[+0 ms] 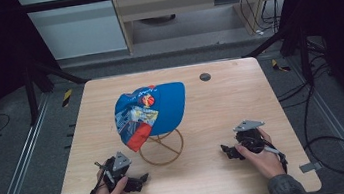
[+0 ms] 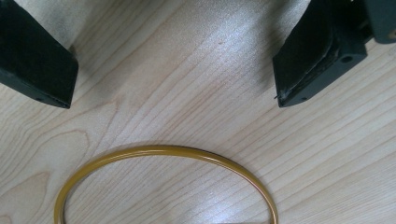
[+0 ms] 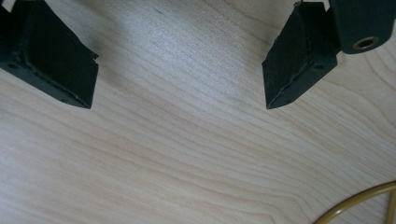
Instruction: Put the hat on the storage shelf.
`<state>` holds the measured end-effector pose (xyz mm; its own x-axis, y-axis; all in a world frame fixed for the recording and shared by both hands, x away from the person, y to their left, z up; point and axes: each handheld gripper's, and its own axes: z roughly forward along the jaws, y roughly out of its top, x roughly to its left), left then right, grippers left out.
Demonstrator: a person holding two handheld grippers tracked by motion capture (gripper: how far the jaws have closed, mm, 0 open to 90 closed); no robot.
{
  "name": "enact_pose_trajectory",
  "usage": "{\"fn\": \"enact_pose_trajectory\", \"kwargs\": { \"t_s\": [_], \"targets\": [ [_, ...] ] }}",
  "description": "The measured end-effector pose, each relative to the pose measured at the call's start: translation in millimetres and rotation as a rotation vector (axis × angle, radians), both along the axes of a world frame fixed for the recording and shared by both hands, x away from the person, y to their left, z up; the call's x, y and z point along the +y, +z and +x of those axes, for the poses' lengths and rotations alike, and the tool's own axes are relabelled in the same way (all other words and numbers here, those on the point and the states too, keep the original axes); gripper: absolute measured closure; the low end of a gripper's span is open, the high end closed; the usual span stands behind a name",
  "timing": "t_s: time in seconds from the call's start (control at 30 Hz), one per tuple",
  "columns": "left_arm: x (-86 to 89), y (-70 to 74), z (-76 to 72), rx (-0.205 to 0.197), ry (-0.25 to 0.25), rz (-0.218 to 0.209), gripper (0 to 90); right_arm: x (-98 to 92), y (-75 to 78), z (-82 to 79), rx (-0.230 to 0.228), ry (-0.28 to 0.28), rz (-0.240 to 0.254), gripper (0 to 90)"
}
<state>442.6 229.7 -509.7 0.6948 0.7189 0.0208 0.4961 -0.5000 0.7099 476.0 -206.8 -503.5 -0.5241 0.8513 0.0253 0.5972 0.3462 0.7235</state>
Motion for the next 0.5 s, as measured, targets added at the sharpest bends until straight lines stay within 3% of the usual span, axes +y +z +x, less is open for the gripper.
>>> {"fn": "enact_pose_trajectory", "kwargs": {
  "t_s": [0.07, 0.2, 0.5],
  "targets": [
    [0.0, 0.0, 0.0, -0.001, 0.001, 0.001, 0.0, 1.5, -4.3, -0.5, 0.008, -0.007, -0.001, 10.3],
    [-0.1, 0.0, -0.1, -0.001, 0.001, 0.0, 0.0, 4.3, -8.2, -2.4, -0.036, -0.026, -0.016, 9.6],
    [0.0, 0.0, -0.1, -0.001, 0.001, 0.001, 0.0, 6.1, -8.2, -3.9, -0.033, -0.05, -0.013, 9.3]
  ]
}}
